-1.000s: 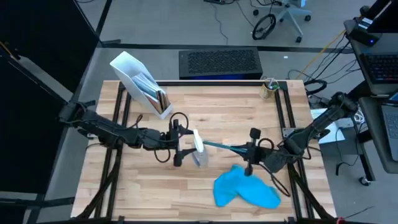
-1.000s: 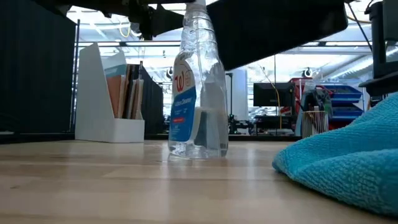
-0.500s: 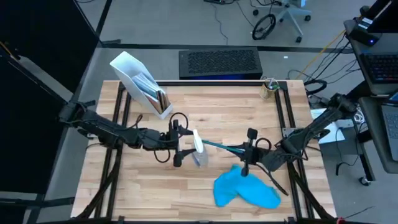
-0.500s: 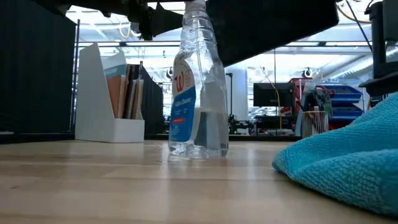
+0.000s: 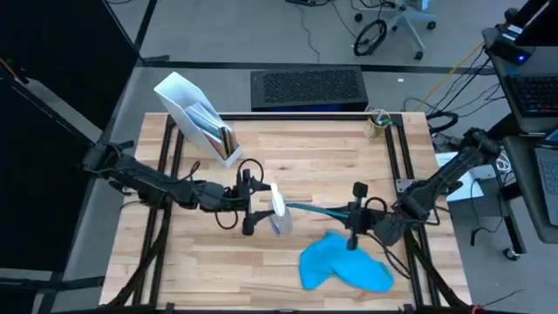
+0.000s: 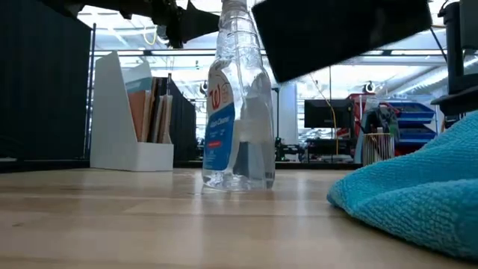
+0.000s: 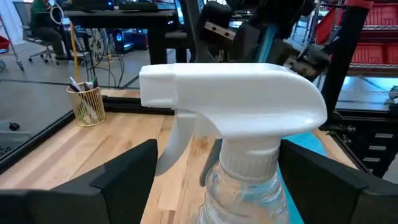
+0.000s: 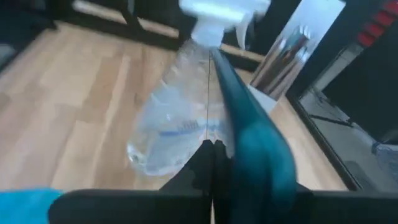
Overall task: Apply microfiber cloth
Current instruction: Spray the front of the tablet with the spray cleaning bottle
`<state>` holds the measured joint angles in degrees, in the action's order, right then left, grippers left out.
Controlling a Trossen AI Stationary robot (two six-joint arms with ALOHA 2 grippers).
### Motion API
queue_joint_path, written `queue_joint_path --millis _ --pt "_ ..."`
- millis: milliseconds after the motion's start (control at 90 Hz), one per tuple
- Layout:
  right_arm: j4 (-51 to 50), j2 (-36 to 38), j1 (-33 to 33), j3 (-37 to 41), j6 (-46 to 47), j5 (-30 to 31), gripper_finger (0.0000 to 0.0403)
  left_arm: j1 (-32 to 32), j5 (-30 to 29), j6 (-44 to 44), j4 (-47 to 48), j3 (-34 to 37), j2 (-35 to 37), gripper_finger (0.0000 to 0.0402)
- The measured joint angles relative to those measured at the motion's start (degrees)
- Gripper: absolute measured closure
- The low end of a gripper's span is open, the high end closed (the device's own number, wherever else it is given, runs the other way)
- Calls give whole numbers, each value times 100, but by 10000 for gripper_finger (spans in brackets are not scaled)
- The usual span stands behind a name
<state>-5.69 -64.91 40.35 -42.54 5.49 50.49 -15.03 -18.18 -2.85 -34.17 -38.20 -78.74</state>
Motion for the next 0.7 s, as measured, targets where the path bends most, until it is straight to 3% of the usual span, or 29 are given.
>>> queue_joint_path --millis 700 --pt "820 -617 -507 0 -454 -359 394 -18 114 -427 -52 2 -1 91"
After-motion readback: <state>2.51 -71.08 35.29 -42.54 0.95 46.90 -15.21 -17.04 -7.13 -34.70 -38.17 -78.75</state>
